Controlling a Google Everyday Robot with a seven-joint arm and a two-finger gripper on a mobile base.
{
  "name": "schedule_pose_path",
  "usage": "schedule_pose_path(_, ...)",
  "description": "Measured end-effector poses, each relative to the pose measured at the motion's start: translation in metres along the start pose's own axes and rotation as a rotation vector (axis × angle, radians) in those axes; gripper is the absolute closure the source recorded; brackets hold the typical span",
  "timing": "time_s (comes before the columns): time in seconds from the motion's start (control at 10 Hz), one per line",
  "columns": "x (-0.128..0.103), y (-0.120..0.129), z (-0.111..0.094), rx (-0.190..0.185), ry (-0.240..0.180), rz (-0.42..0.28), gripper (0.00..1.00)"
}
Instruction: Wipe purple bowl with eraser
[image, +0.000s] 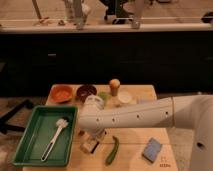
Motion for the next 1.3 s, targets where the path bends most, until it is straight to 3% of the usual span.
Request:
schedule_pose_path(0.2,0.006,-0.006,-0.020,0.021,-0.003,0.022,1.00)
schedule_pose_path(0.5,0.024,-0.034,-0.046,0.072,-0.002,0.044,1.00)
schedule_pose_path(1.3,0.026,-0.038,-0.050,0.082,-0.002,0.050,1.00)
